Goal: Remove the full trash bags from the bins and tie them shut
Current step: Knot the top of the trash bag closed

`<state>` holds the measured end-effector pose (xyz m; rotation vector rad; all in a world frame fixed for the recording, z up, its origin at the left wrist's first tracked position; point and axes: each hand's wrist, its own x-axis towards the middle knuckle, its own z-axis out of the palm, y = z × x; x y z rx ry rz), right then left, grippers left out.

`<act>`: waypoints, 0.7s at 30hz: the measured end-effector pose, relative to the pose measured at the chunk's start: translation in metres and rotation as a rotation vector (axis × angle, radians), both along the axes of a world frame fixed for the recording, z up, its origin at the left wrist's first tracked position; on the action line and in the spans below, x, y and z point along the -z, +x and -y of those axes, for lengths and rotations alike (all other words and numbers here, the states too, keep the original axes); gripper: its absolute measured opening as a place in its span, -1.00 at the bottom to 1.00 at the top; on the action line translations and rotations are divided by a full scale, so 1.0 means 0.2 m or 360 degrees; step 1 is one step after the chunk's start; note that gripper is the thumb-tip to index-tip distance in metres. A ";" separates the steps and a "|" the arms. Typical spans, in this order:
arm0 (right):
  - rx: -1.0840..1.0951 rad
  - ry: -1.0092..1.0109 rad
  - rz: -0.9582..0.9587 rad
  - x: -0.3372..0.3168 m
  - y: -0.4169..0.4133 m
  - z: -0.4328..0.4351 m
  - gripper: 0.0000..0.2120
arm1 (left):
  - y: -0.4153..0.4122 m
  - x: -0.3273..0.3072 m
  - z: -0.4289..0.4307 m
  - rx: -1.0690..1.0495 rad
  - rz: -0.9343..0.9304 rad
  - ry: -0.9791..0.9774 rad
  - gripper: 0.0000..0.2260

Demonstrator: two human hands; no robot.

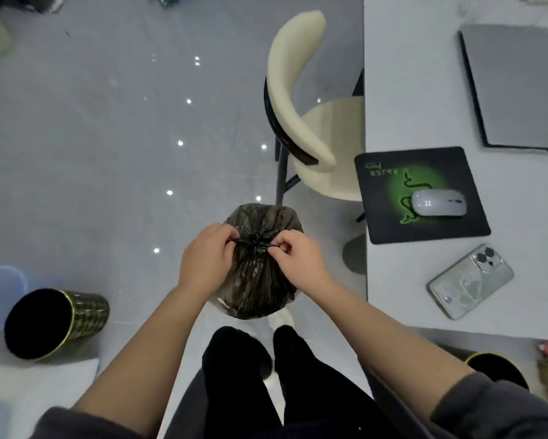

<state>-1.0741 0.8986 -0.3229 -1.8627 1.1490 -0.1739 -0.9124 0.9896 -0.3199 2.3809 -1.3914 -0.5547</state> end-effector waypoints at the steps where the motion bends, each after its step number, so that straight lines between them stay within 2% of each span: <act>1: 0.0001 -0.0009 0.0006 -0.02 0.08 0.06 -0.89 | 0.08 -0.02 0.05 0.0009 0.0003 -0.0014 -0.85; 6: 0.0066 -0.0044 0.0008 -0.07 0.50 0.34 -0.88 | 0.51 -0.03 0.35 0.0045 -0.0060 -0.0071 -0.82; 15: 0.0383 -0.0089 0.0046 -0.14 1.25 0.86 -0.93 | 1.33 -0.14 1.02 0.0594 -0.0173 0.0138 -0.92; 19: 0.0511 -0.0099 0.0114 -0.18 1.50 1.14 -0.97 | 1.56 -0.18 1.34 0.0654 -0.0190 0.0128 -0.83; 21: 0.0528 -0.0094 0.0148 -0.17 1.61 1.29 -0.97 | 1.67 -0.17 1.50 0.0679 -0.0143 0.0120 -0.86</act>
